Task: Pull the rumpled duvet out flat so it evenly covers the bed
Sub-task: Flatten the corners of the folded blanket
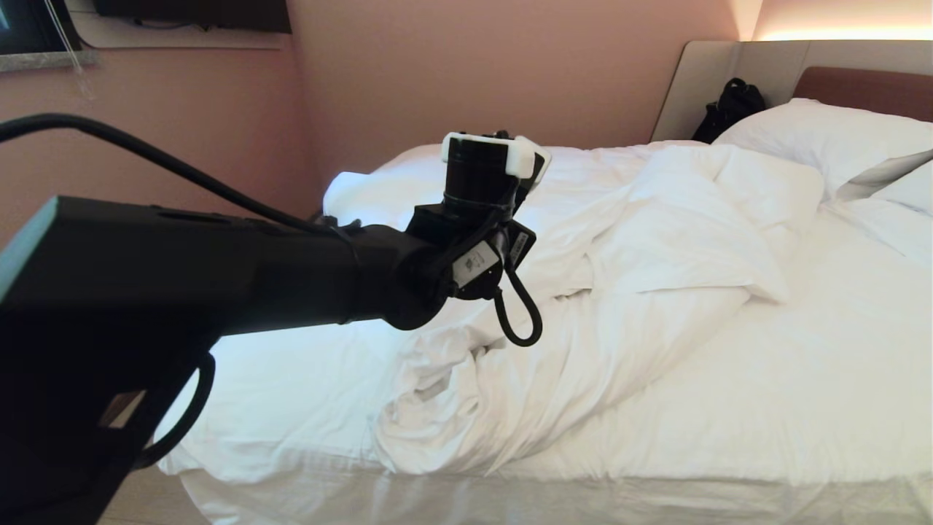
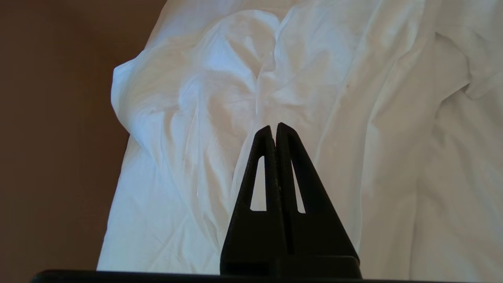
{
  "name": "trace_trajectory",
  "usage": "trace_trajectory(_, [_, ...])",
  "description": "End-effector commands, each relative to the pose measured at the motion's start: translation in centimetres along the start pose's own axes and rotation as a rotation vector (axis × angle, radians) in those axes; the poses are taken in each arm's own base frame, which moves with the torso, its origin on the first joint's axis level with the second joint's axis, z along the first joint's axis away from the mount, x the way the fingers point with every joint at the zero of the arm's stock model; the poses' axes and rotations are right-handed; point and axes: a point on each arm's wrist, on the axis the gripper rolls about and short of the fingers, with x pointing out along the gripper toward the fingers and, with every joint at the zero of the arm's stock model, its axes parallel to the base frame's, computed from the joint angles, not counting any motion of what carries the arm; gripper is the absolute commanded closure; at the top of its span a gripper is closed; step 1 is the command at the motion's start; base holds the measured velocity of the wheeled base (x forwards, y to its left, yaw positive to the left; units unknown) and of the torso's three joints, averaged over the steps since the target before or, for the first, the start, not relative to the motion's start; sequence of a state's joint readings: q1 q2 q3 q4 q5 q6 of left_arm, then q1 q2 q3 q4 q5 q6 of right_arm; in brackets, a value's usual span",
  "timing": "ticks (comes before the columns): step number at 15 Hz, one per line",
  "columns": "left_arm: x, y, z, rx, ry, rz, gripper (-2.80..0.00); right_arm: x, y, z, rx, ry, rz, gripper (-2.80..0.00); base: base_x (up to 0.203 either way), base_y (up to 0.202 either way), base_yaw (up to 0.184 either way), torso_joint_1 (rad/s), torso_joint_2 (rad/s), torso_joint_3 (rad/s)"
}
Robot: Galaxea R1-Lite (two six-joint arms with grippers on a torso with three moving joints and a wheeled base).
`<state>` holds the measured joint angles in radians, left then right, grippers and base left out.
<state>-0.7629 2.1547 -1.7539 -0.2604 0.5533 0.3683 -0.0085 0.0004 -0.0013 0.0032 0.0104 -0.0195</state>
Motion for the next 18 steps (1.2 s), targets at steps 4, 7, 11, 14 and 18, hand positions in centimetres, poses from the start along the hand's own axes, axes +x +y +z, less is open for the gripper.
trace_trajectory(4, [3.6,-0.9,-1.7,0.029,0.101,0.008,0.0,0.0,0.0,0.0,0.0,0.0,0.0,0.0,0.0,0.0,0.0,0.0,0.0,0.0])
trace_trajectory(7, [4.4,-1.1,-2.9,0.052,0.154,-0.007,0.0,0.0,0.0,0.0,0.0,0.001,0.0,0.0,0.0,0.0,0.0,0.0,0.0,0.0])
trace_trajectory(11, [4.9,-1.3,-3.6,0.049,0.165,-0.007,0.0,0.0,0.0,0.0,0.0,-0.001,0.0,0.0,0.0,0.0,0.0,0.0,0.0,0.0])
trace_trajectory(14, [4.9,-1.3,-3.5,0.044,0.155,-0.02,-2.8,0.0,0.0,0.0,0.0,0.001,0.001,0.0,0.0,0.0,0.0,0.0,0.0,0.0])
trace_trajectory(18, [4.9,-2.0,-3.7,0.011,0.141,-0.07,-2.8,0.0,0.0,0.0,0.0,0.0,0.0,0.0,0.0,0.0,0.0,0.0,0.0,0.0])
